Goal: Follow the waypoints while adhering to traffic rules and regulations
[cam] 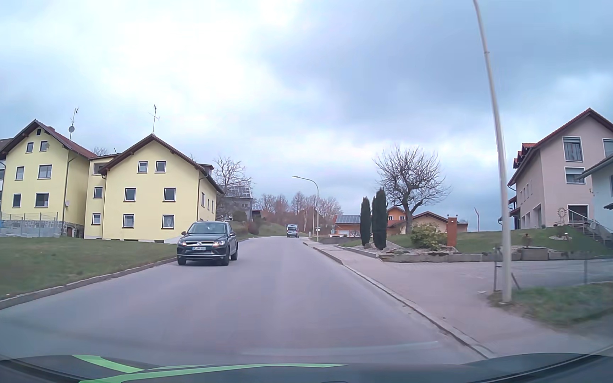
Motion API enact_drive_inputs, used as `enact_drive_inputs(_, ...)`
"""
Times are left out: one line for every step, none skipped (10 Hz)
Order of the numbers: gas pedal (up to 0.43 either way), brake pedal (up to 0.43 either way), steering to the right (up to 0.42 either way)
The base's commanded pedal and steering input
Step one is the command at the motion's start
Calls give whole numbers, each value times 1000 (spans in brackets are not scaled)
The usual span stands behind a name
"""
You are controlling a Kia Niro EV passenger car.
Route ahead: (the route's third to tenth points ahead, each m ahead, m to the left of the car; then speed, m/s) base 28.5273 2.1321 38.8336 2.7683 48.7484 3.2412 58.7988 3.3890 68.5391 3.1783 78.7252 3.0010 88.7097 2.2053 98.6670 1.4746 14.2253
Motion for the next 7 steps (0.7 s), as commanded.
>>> enact_drive_inputs(287, 0, -23)
enact_drive_inputs(299, 0, -21)
enact_drive_inputs(299, 0, -19)
enact_drive_inputs(299, 0, -17)
enact_drive_inputs(299, 0, -13)
enact_drive_inputs(299, 0, -10)
enact_drive_inputs(299, 0, -9)
